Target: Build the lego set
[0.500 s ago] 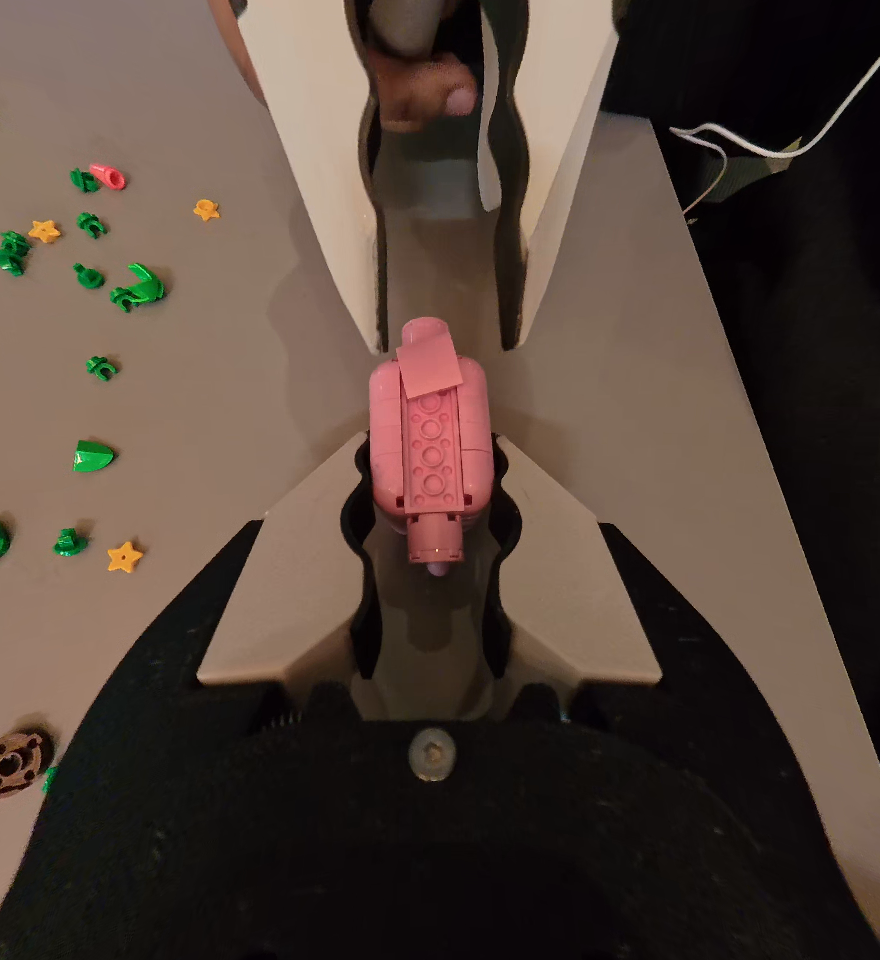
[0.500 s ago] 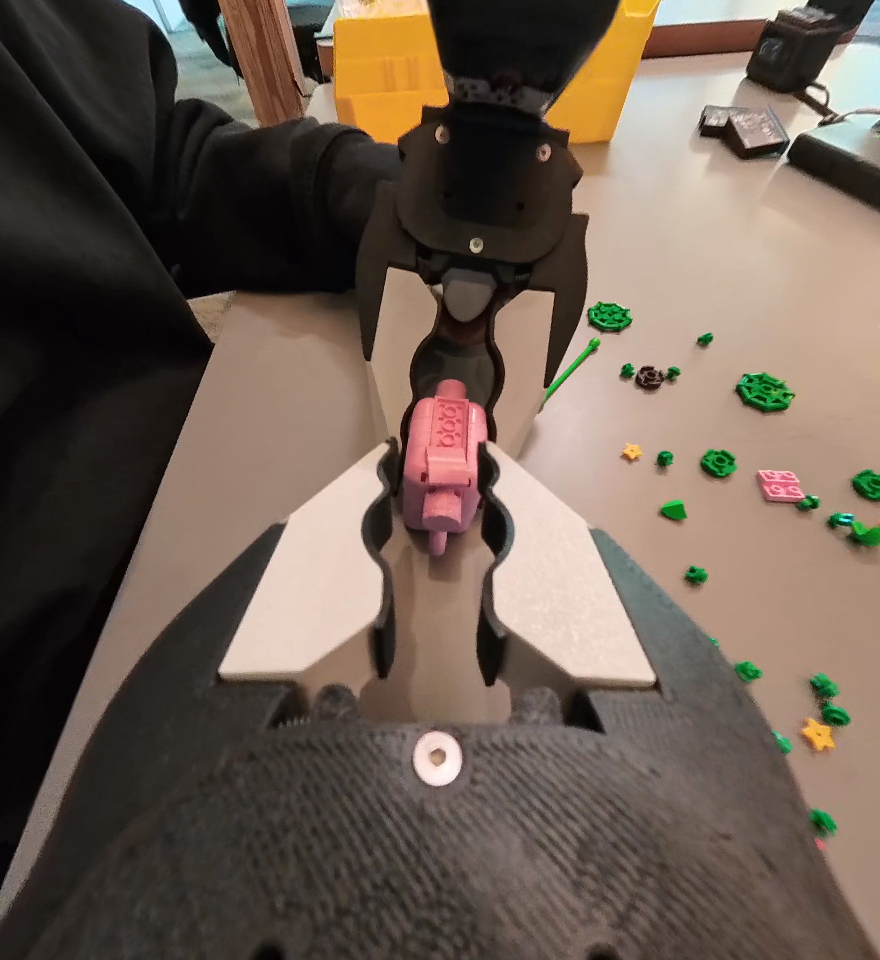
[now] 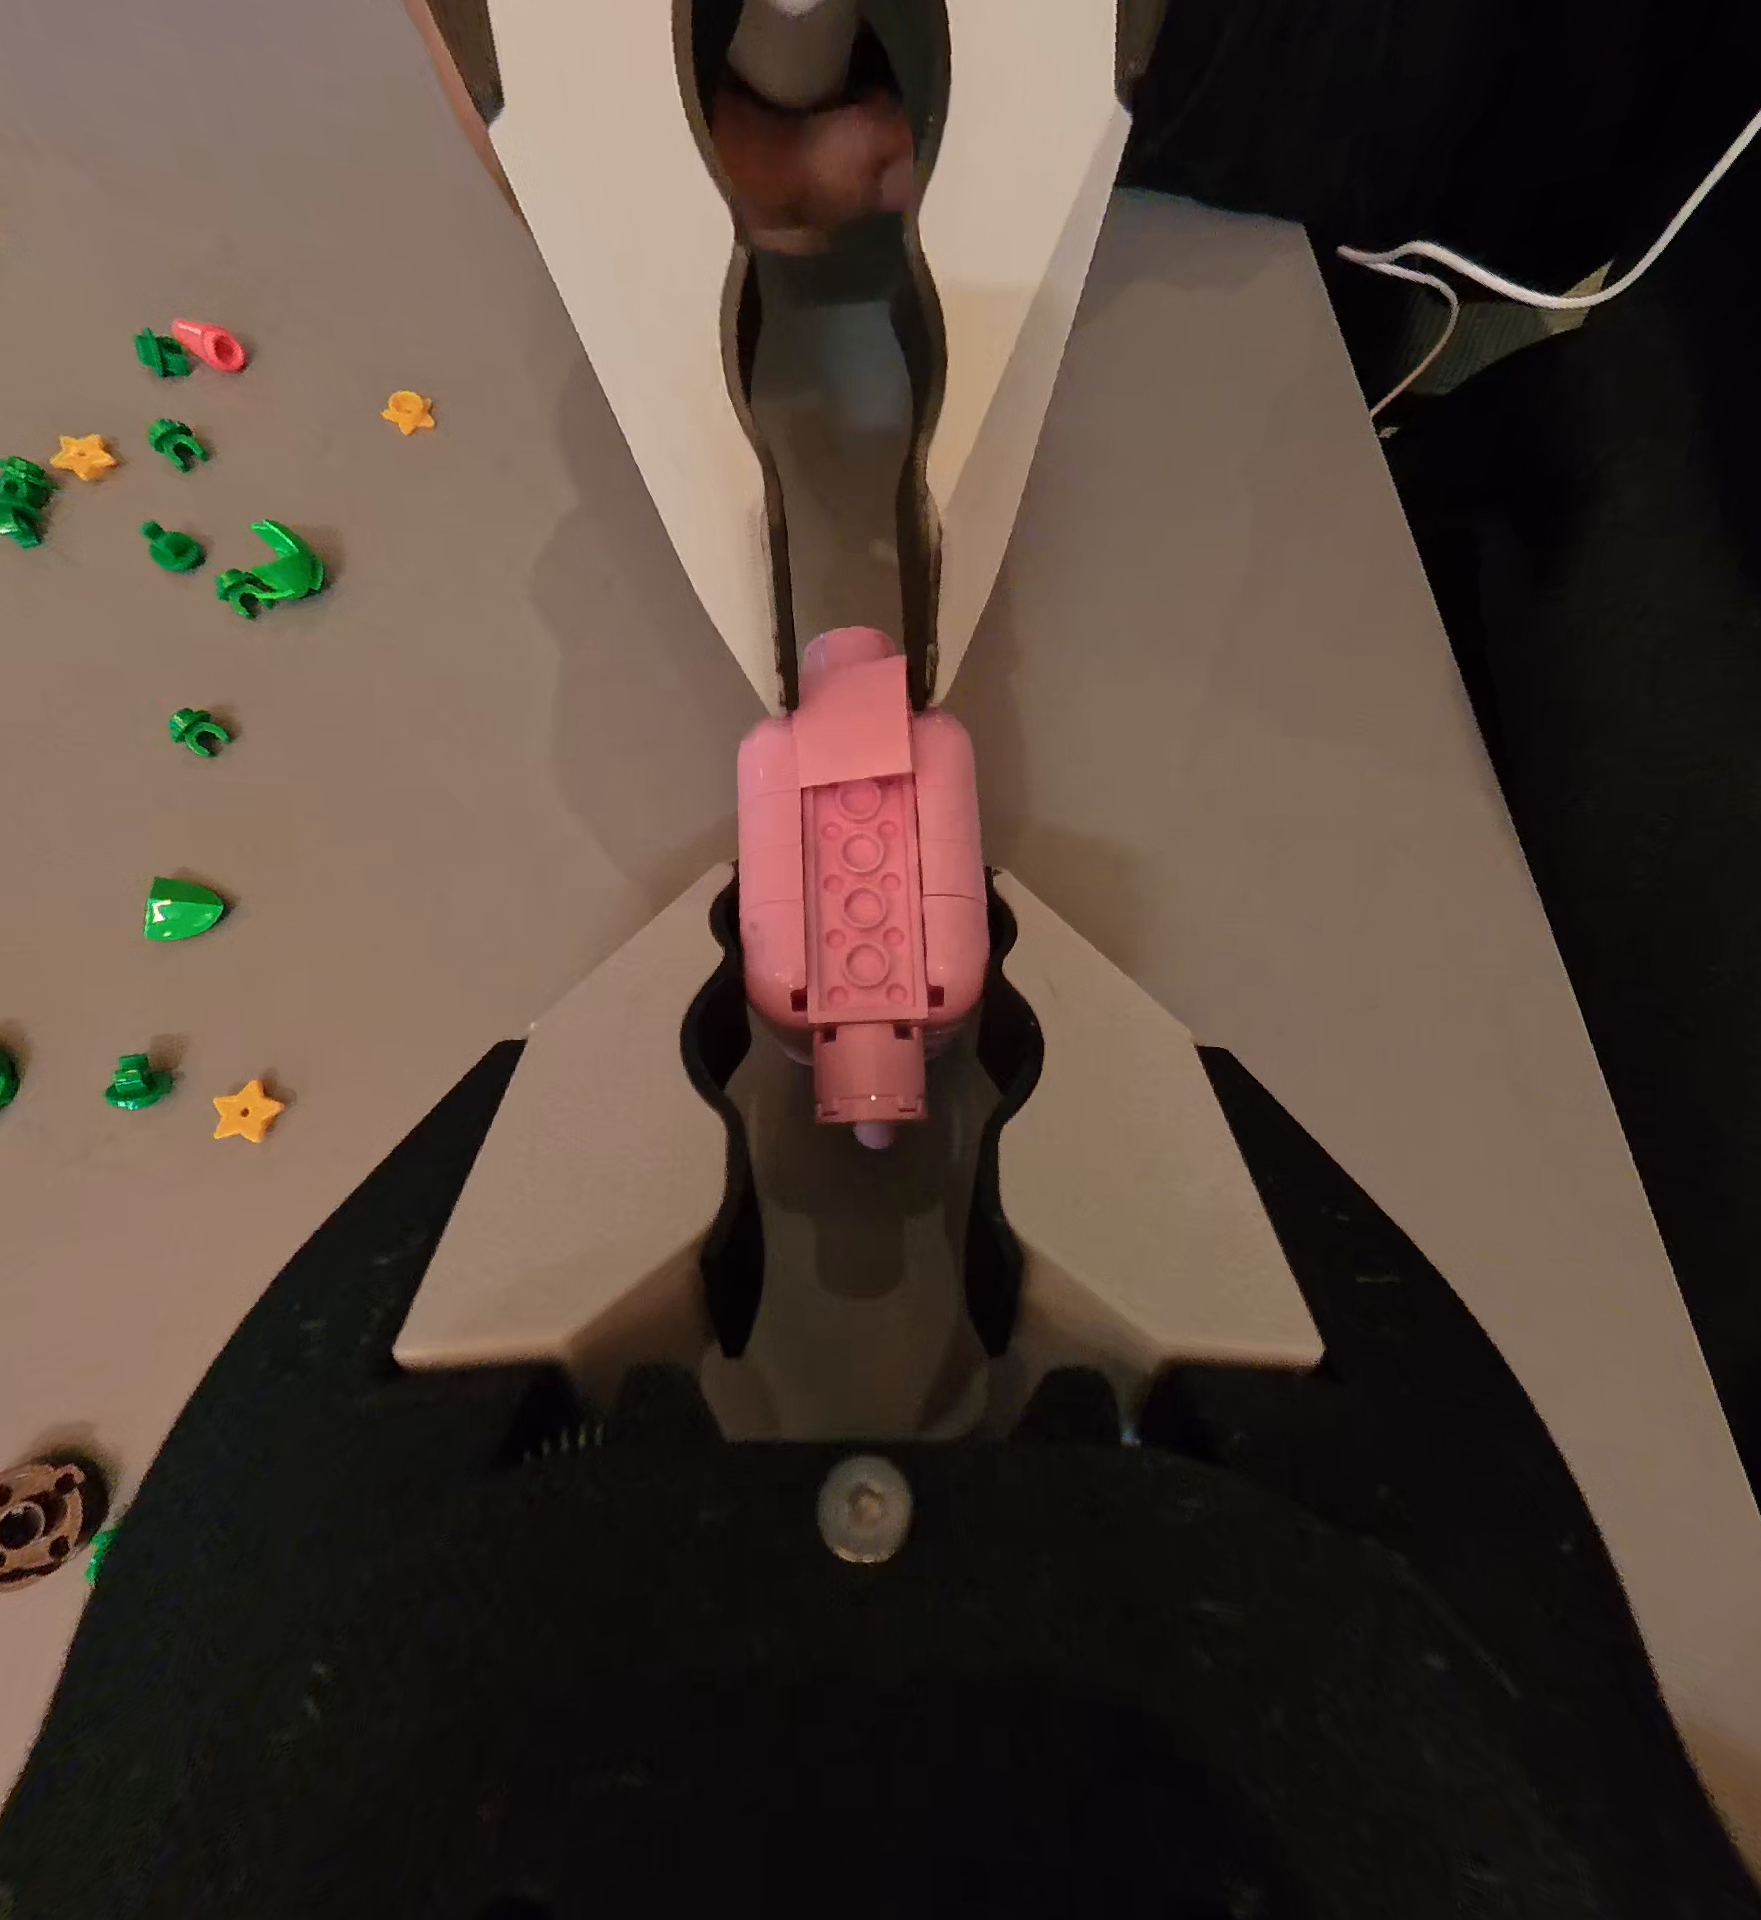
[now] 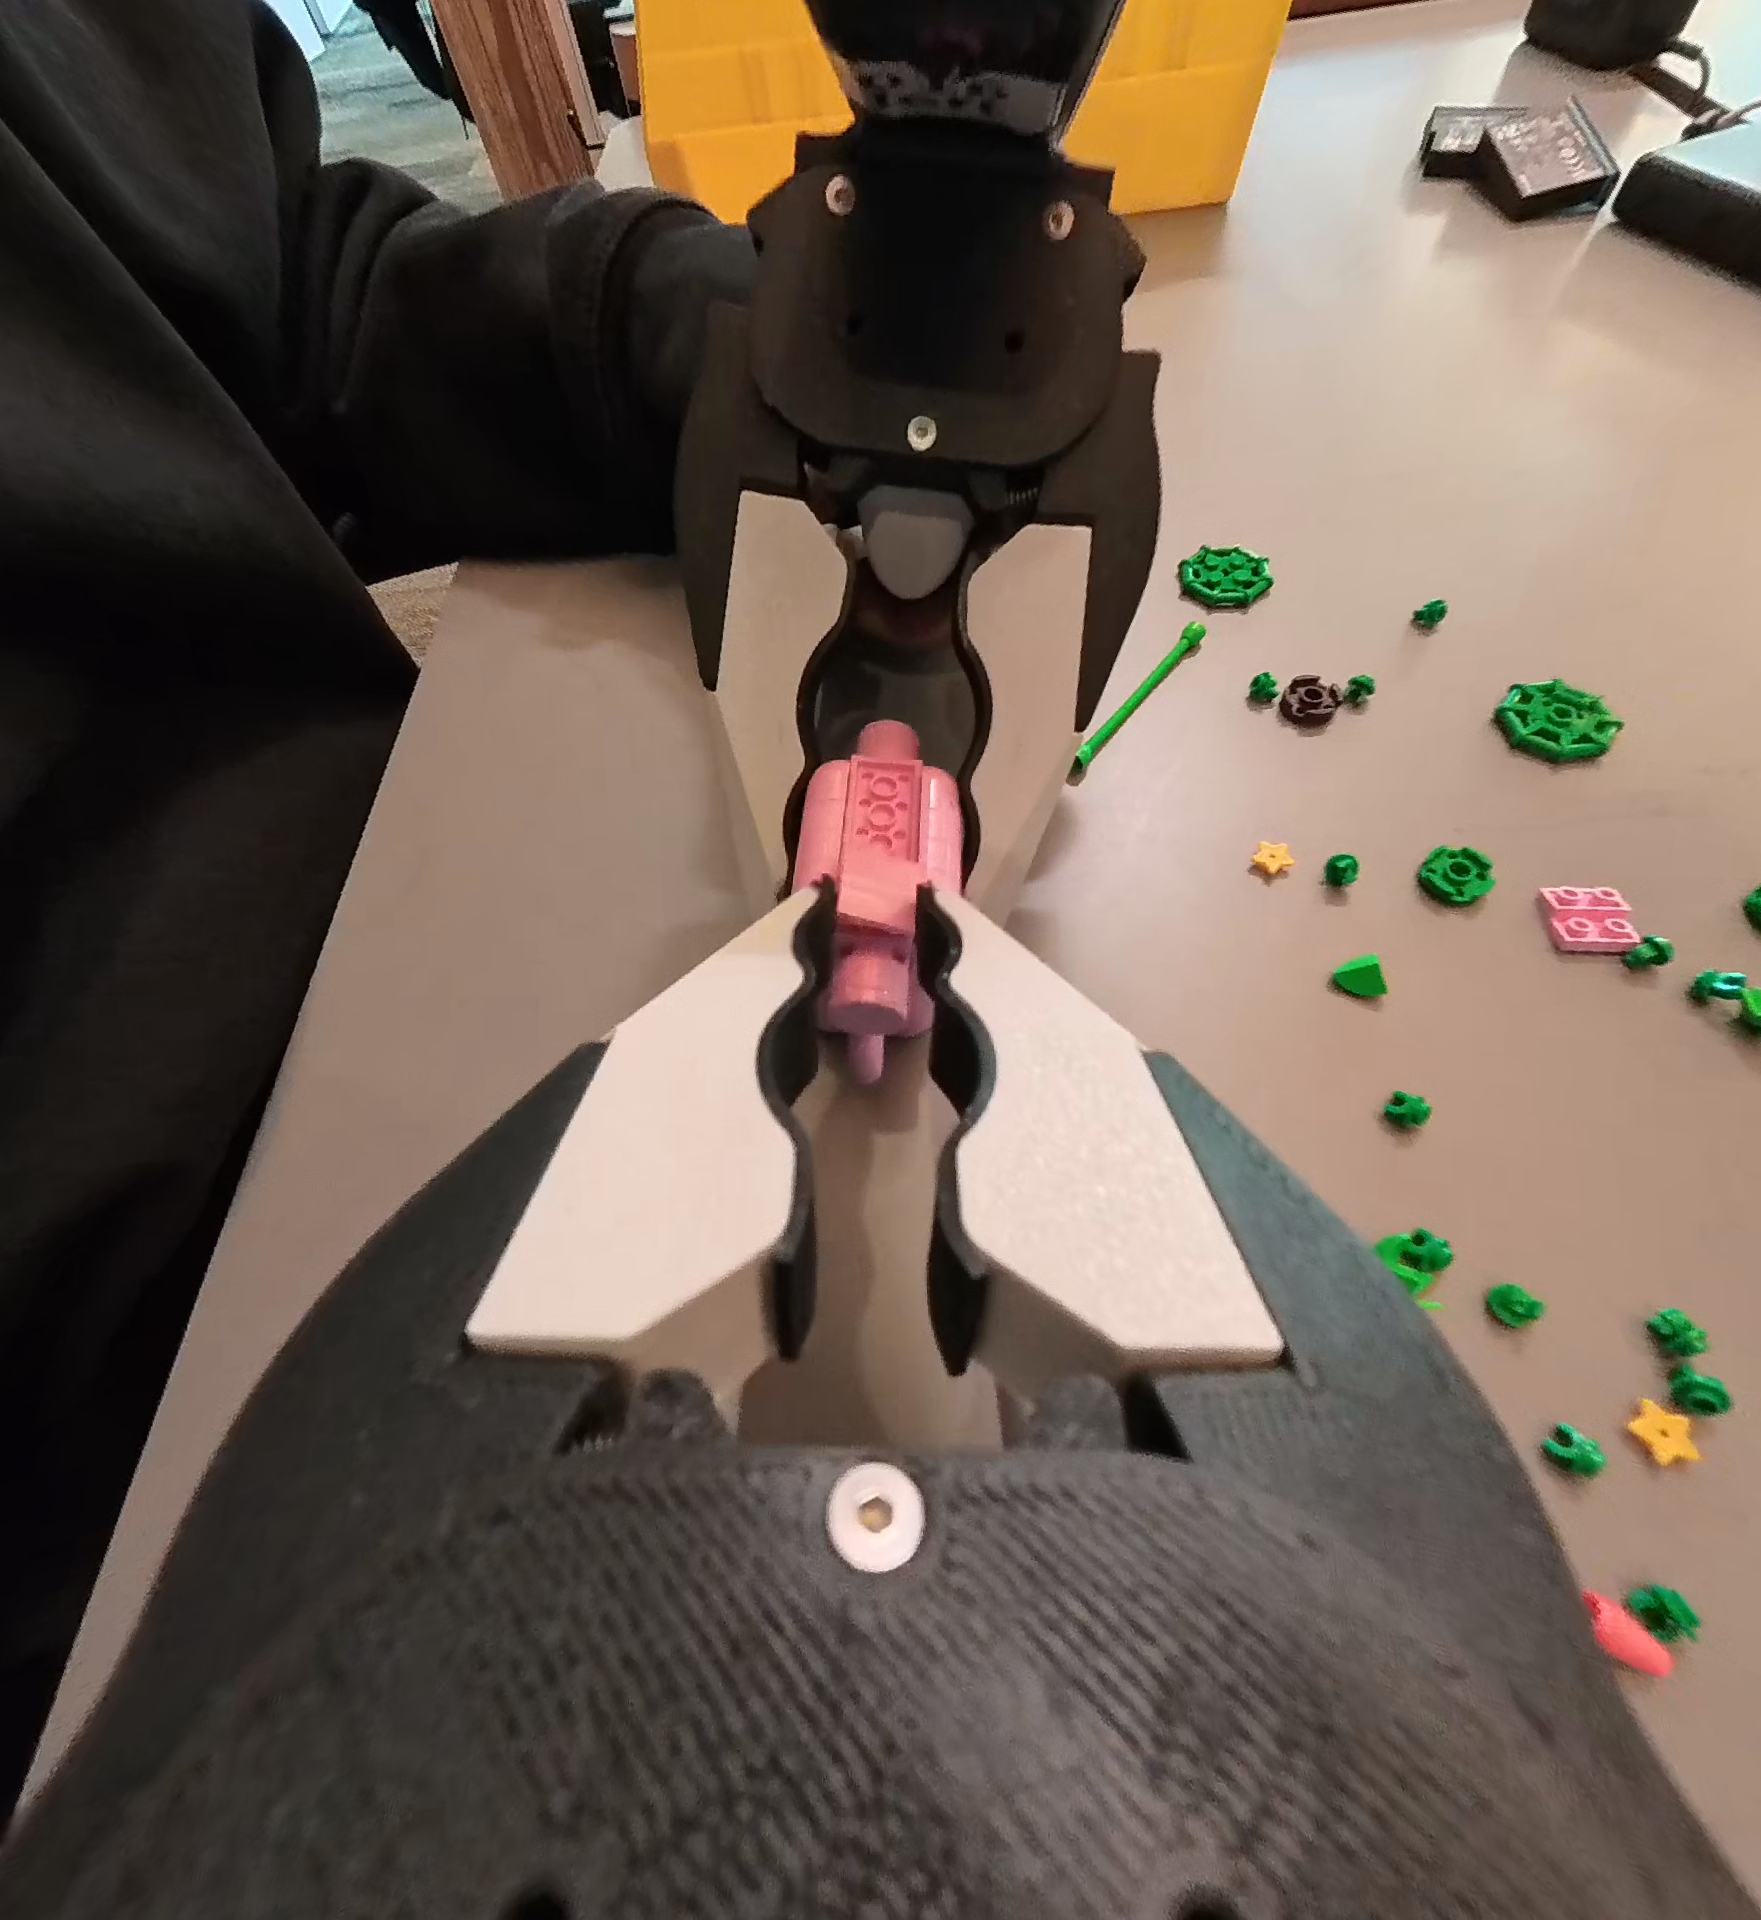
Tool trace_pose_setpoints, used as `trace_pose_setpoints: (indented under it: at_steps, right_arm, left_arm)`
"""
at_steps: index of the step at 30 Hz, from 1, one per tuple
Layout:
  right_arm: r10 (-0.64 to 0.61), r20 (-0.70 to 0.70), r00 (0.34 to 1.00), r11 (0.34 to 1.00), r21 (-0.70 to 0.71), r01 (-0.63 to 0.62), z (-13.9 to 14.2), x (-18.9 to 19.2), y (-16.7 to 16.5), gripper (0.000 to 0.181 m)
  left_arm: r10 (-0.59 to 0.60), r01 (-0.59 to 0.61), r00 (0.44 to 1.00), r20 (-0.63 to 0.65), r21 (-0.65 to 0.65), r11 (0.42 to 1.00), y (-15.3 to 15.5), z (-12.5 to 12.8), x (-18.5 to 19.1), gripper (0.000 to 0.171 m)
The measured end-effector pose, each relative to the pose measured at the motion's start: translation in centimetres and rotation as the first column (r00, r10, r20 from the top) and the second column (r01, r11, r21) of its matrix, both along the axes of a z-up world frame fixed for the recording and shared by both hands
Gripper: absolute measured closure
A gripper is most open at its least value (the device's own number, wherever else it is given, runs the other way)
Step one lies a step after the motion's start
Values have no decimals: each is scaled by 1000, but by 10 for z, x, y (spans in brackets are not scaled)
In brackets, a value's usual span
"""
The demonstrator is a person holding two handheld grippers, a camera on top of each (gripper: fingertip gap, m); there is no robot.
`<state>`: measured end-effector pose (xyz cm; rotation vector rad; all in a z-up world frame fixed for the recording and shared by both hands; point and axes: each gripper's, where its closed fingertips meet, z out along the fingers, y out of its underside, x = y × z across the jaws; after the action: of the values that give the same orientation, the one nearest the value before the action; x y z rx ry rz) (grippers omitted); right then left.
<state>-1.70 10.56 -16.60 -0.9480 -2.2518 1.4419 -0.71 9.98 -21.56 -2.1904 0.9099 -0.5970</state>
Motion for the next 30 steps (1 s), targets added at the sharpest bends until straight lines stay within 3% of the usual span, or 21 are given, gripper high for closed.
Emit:
trace_pose_setpoints:
  at_steps: [2, 8, 16, 22, 26, 30]
  right_arm:
    - [-1, -14, 1000, 999, -37, 0, 7, 0, 0, 179]
    - [-89, -31, 996, 995, -38, 87, 11, -9, 18, 179]
    - [-135, 41, 990, 991, 14, 134, -11, -16, 21, 179]
    - [-173, 200, 964, 982, -40, 184, -26, -17, 27, 179]
    - [-287, 279, 916, 950, -39, 310, -40, -26, 45, 178]
    - [-332, 345, 878, 905, -148, 400, -34, -32, 56, 157]
  left_arm:
    - [1, -1, 1000, -4, -4, 1000, 0, -1, -1, 132]
    - [-9, 9, 1000, -13, -4, 1000, -2, -2, 0, 132]
    - [-11, 11, 1000, -16, -7, 1000, -2, -2, 0, 132]
    - [-24, 24, 1000, -15, -22, 999, -5, -4, 0, 131]
    - [-27, 27, 1000, -11, -24, 999, -6, -3, 0, 131]
    - [-22, 23, 1000, 22, -5, 1000, -4, 3, 1, 130]
